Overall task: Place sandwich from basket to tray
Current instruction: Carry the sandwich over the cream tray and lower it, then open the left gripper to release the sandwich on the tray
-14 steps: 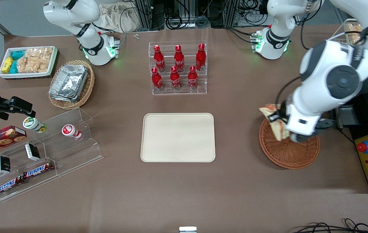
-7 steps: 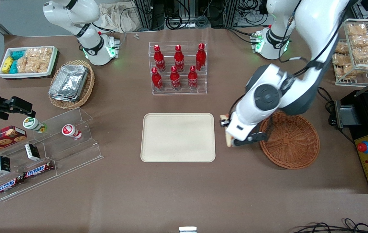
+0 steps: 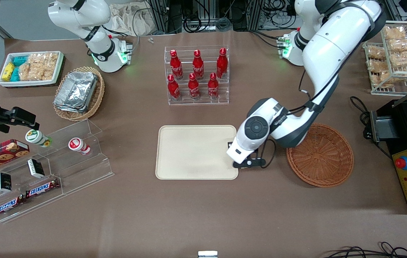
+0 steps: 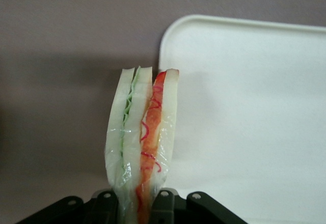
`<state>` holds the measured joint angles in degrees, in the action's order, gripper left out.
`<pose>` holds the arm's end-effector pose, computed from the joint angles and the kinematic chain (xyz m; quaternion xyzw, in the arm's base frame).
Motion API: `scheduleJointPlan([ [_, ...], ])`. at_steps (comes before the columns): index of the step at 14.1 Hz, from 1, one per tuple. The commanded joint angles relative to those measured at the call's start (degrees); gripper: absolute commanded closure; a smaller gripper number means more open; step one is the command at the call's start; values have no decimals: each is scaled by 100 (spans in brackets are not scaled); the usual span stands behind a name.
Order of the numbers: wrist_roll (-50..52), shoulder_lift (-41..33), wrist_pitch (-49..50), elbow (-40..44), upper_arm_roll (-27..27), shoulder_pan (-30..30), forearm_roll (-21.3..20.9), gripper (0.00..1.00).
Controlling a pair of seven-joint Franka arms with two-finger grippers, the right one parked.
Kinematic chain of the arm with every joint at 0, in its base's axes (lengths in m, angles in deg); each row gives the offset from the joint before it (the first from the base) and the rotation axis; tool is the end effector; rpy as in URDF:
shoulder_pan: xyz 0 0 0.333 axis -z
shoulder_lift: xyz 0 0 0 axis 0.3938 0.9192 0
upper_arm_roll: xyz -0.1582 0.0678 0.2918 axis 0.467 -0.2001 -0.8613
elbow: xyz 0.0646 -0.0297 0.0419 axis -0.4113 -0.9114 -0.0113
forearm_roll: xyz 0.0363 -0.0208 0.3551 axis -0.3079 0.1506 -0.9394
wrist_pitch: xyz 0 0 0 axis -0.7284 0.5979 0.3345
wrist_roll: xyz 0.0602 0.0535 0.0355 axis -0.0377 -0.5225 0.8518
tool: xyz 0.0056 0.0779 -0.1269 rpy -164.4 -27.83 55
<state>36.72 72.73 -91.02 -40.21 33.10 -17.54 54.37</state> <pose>0.5625 -0.3613 0.2488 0.9979 0.0343 -0.0539 0.0065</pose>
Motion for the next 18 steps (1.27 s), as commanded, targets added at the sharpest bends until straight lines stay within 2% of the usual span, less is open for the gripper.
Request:
scheduleJointPlan([
  [1,156,104,-58,174,-19,207,-121,100],
  [3,165,209,-383,165,-19,296,-147,100],
  [7,192,306,-437,174,-19,331,-148,100],
  [8,200,324,-437,174,-19,331,-121,89],
  [9,261,376,-437,174,-19,409,-104,39],
  [10,358,403,-437,191,-27,488,-147,9],
  [11,359,403,-437,200,-71,498,-148,1],
  [16,367,289,-385,217,-80,472,-148,1],
  [18,394,-17,-245,279,-80,437,-78,0],
])
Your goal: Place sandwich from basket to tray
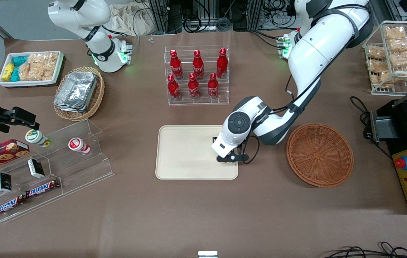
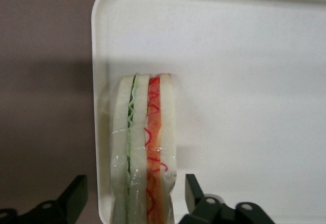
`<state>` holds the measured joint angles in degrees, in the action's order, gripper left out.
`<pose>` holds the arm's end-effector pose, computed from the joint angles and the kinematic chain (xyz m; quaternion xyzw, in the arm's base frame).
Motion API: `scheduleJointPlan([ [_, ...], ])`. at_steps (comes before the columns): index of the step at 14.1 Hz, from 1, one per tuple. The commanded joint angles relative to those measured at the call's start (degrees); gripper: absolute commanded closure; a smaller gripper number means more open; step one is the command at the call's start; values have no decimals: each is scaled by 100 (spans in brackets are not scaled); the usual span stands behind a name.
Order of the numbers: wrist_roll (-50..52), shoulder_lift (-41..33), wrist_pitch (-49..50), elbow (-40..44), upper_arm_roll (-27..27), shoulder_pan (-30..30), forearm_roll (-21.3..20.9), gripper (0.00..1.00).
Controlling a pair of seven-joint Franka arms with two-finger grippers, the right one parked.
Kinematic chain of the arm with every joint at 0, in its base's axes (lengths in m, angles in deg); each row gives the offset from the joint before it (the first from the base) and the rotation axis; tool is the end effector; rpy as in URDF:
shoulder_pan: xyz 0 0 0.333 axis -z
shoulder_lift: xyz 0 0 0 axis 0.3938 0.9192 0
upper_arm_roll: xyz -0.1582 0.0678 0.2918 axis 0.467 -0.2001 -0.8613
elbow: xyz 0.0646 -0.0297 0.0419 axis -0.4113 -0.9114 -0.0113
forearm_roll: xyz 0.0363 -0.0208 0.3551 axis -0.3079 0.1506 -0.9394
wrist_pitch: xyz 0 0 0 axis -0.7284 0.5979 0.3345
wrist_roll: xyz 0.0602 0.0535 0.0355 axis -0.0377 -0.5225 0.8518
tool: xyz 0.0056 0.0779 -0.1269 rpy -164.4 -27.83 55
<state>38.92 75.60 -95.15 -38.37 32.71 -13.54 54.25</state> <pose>0.5521 -0.4051 0.2349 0.9981 0.0286 -0.0427 0.0330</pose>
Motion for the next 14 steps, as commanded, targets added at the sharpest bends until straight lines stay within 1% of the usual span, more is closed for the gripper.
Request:
scheduleJointPlan([
  [1,182,-471,353,138,-41,37,-47,0],
  [3,183,-805,853,287,-23,-172,23,0],
  [4,156,-1033,1160,314,3,-391,310,0],
  [5,86,-1348,1389,349,3,-576,696,1],
  [6,86,-1647,1505,359,3,-761,935,1],
  [9,86,-2185,1602,411,4,-1227,1393,1],
  [10,77,-2300,1716,411,3,-1446,1473,1],
  [13,-71,-2642,2277,420,-23,-1930,1447,2],
  [14,-673,-2774,2453,368,-6,-2314,1499,2],
])
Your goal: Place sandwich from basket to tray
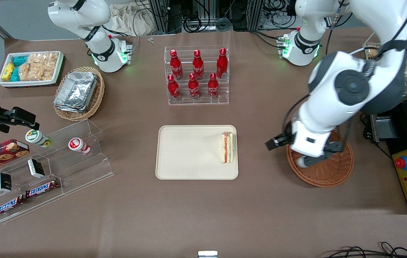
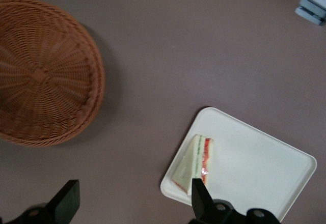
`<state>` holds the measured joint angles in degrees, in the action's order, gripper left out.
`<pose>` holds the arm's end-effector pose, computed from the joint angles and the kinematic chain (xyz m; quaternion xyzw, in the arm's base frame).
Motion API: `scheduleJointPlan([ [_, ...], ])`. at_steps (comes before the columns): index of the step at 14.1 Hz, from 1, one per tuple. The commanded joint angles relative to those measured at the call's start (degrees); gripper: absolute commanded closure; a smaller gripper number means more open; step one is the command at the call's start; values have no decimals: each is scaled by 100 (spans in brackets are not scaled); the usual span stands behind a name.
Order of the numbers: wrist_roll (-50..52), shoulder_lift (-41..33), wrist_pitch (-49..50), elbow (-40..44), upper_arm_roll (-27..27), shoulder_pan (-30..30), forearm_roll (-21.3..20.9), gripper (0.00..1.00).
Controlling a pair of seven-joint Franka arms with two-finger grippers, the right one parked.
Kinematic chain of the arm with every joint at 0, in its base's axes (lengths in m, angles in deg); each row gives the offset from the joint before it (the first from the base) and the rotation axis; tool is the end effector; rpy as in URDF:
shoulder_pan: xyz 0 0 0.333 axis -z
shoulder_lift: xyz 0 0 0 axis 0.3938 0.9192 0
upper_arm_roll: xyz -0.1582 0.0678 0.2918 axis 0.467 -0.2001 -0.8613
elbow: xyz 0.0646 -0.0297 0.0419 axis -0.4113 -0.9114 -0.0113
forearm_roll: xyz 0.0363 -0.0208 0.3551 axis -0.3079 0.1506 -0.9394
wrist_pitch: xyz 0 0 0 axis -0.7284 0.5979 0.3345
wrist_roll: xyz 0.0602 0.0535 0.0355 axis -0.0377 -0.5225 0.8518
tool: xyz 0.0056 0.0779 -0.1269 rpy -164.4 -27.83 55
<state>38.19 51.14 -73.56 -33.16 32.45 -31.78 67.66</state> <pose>0.5992 -0.2051 0.4951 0.9736 0.2251 -0.0014 0.0375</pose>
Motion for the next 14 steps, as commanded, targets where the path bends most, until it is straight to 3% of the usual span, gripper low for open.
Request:
scheduleJointPlan([
  [1,-1293,-408,574,-144,11,-773,315,2],
  [2,-1848,-530,829,-127,-94,-854,647,2],
  [3,-2324,-688,910,-170,-538,-777,824,1],
  [10,-4611,-1805,675,-1347,-2202,136,853,0],
  [14,-4946,-1544,760,-1052,-2266,226,765,0],
])
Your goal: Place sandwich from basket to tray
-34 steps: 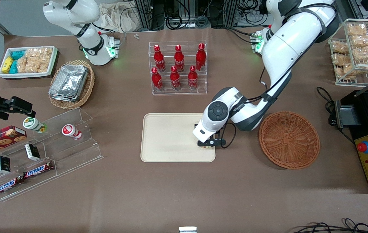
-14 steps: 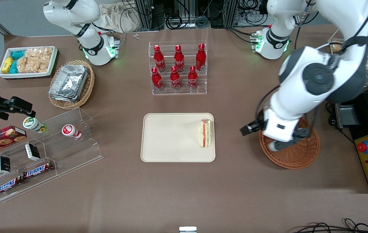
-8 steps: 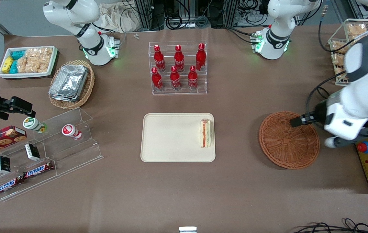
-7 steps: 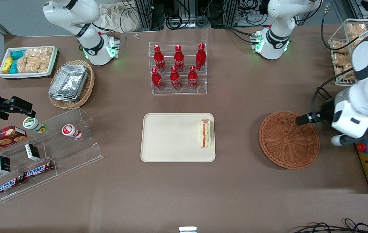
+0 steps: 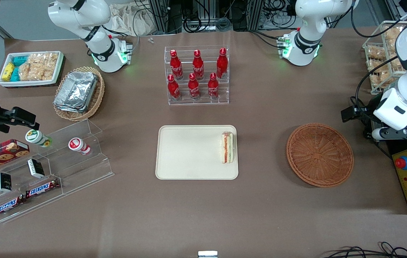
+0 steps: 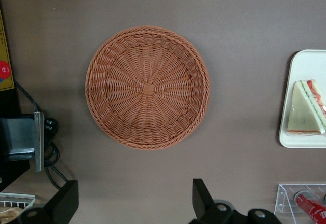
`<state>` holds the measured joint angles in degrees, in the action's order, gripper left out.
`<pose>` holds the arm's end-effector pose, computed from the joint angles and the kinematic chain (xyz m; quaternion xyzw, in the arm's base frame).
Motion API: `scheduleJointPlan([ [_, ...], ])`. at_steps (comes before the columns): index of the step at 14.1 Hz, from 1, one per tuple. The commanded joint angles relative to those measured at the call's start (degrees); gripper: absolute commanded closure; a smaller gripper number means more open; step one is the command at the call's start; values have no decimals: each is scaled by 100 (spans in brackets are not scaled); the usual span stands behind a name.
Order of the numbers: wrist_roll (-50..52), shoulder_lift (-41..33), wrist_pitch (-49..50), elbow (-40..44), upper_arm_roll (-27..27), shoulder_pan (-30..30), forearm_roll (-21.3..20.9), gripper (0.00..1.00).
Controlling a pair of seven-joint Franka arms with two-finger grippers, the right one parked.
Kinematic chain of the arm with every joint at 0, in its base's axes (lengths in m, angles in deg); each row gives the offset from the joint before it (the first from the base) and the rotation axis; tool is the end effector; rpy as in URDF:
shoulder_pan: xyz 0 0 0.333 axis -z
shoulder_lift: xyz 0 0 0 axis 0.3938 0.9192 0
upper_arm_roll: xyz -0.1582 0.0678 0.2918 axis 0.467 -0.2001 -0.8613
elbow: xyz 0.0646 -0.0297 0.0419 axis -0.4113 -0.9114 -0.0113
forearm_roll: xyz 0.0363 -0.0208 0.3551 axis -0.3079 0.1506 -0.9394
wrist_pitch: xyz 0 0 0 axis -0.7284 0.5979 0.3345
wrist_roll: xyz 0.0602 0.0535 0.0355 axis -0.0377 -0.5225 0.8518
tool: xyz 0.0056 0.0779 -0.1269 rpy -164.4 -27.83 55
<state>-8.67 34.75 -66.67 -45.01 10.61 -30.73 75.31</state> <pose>0.5419 -0.0371 0.5340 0.9996 -0.0030 -0.0280 0.0032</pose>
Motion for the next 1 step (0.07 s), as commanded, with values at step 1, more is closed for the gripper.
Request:
scheduleJointPlan([
  [1,-349,210,299,318,-81,121,78,0],
])
